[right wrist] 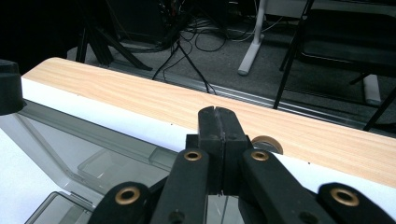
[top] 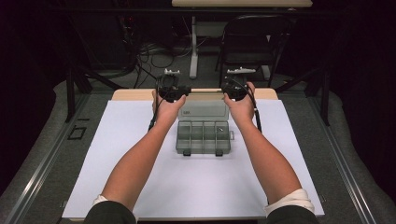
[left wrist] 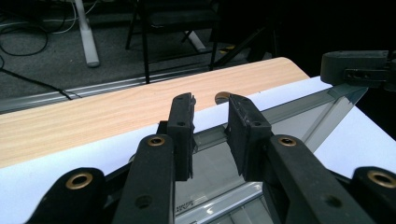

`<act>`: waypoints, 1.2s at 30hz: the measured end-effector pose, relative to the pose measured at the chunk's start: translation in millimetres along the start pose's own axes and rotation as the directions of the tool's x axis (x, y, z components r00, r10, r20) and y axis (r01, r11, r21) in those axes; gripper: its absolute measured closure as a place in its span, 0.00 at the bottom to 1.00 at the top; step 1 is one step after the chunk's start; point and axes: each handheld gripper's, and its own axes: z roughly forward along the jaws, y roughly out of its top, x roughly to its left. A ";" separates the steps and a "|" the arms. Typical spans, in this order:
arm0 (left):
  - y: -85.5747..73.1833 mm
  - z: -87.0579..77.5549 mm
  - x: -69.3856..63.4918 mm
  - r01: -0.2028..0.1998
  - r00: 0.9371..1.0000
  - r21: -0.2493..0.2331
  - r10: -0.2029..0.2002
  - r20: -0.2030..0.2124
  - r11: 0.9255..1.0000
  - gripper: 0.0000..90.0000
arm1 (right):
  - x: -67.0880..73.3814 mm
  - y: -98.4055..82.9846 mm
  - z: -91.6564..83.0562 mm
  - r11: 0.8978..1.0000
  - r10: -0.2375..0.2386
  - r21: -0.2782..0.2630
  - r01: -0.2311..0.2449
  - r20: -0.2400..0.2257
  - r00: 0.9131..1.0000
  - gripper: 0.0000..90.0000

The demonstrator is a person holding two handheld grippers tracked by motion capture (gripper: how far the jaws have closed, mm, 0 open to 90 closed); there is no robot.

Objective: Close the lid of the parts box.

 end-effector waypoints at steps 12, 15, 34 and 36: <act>3.2 -14.8 -3.1 0.009 0.999 0.000 -0.009 0.052 1.000 0.77 | 3.3 -1.9 0.8 1.000 -0.011 0.005 0.012 -0.012 1.000 1.00; 3.8 -21.5 -7.8 -0.019 0.998 0.003 0.019 0.061 1.000 0.78 | 4.1 -2.3 0.1 1.000 -0.014 0.001 0.014 -0.013 1.000 1.00; -28.5 -17.1 -9.8 -0.032 0.995 0.083 0.024 0.095 0.996 1.00 | 8.7 -10.0 -5.6 0.999 -0.034 -0.005 0.034 -0.048 0.998 1.00; -31.1 -16.4 -10.3 -0.032 0.995 0.080 0.024 0.098 0.996 1.00 | 9.9 -11.4 -6.7 0.999 -0.041 -0.003 0.041 -0.052 0.998 1.00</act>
